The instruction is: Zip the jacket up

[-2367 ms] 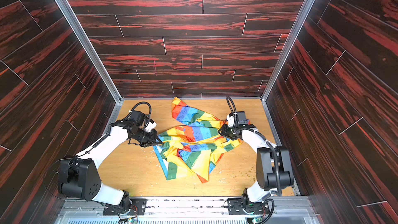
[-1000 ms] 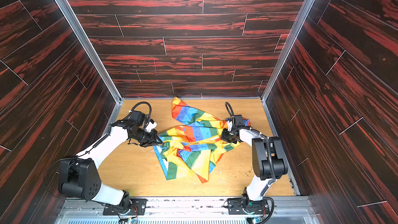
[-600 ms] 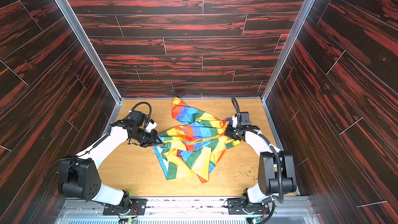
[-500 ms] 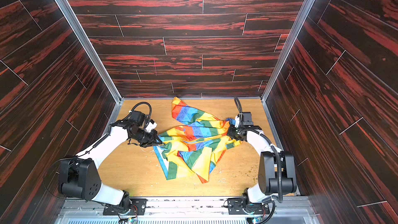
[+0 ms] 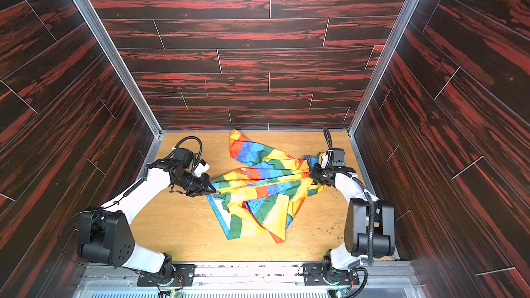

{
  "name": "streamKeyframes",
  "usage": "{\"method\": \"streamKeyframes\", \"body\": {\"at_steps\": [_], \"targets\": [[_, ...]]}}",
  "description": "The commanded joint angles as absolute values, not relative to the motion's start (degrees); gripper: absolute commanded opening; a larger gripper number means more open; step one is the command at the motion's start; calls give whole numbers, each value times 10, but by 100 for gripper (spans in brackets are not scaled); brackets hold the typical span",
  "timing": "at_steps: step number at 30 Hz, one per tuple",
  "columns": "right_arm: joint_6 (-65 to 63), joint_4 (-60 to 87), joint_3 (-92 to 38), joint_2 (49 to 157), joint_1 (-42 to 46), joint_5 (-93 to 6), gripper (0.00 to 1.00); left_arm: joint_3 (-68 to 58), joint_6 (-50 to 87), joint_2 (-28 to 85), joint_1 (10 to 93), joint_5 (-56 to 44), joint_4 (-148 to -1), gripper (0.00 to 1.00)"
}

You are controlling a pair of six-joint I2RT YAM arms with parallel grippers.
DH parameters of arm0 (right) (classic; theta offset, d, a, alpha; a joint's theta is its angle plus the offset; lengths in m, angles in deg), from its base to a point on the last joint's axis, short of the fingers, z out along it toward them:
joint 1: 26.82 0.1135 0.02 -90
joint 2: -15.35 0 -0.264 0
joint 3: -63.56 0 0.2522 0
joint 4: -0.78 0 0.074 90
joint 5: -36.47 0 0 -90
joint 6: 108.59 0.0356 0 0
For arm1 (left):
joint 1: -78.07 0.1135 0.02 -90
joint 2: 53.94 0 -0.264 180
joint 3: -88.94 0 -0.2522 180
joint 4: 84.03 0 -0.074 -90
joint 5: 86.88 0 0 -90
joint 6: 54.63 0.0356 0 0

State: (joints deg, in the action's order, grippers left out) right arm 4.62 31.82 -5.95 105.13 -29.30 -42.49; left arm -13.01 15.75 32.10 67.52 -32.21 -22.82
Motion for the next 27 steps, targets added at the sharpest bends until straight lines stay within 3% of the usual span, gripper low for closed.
{"method": "streamKeyframes", "body": {"at_steps": [1, 25, 27], "targets": [[55, 295, -67, 1085, -314, -419, 0, -117, 177, 321, 681, -341, -205, 0], [64, 260, -110, 1173, -343, -408, 0, -120, 177, 325, 686, -445, -224, 0], [63, 261, -112, 1172, -343, -409, 3, -122, 176, 326, 686, -444, -224, 0]]}}
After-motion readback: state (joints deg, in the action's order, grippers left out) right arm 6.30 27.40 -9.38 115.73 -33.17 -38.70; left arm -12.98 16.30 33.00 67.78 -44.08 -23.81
